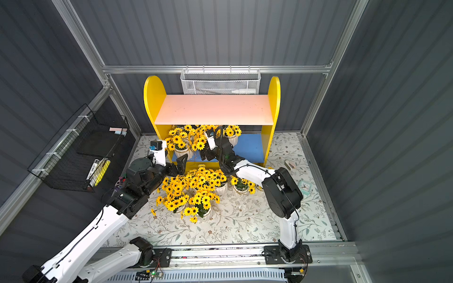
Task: Take the sunflower pots off the shelves
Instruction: Pick up the sunflower pot from the shelf.
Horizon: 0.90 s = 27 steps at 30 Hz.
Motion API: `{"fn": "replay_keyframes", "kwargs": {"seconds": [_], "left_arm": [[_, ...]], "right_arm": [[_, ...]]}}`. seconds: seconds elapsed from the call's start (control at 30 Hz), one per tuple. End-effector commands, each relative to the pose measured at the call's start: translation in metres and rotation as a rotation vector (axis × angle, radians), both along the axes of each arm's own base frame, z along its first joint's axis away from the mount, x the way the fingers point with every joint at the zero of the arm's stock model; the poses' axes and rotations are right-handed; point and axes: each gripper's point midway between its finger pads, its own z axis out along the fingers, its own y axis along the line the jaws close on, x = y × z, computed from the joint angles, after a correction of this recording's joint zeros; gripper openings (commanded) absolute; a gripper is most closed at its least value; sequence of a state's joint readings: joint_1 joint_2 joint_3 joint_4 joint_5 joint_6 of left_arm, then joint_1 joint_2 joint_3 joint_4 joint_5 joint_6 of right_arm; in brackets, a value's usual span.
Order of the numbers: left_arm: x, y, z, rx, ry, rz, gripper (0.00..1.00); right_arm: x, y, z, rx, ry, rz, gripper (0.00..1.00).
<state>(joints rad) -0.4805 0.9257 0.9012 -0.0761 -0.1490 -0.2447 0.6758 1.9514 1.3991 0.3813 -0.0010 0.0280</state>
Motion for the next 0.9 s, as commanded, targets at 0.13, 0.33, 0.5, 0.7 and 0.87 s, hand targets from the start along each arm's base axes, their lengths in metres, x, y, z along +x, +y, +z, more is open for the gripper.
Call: {"fn": "replay_keyframes", "kwargs": {"seconds": [0.13, 0.33, 0.5, 0.7, 0.87], "left_arm": [[-0.002, 0.002, 0.008, -0.013, -0.027, 0.0, 0.99], [-0.003, 0.004, 0.009, -0.008, -0.033, 0.004, 0.99], [-0.003, 0.004, 0.01, -0.008, -0.035, 0.004, 0.99], [-0.003, 0.004, 0.01, -0.007, -0.036, 0.002, 0.99], [-0.003, 0.003, 0.009, -0.005, -0.036, -0.001, 0.99]], "right_arm": [[0.006, 0.004, 0.0, -0.032, -0.031, -0.002, 0.97], [0.004, 0.008, -0.004, -0.049, -0.032, 0.026, 0.77], [-0.004, 0.01, -0.004, -0.054, -0.035, 0.047, 0.53], [-0.022, 0.011, 0.009, -0.031, -0.072, 0.072, 0.0], [-0.035, 0.01, 0.029, 0.009, -0.102, 0.084, 0.0]]}}
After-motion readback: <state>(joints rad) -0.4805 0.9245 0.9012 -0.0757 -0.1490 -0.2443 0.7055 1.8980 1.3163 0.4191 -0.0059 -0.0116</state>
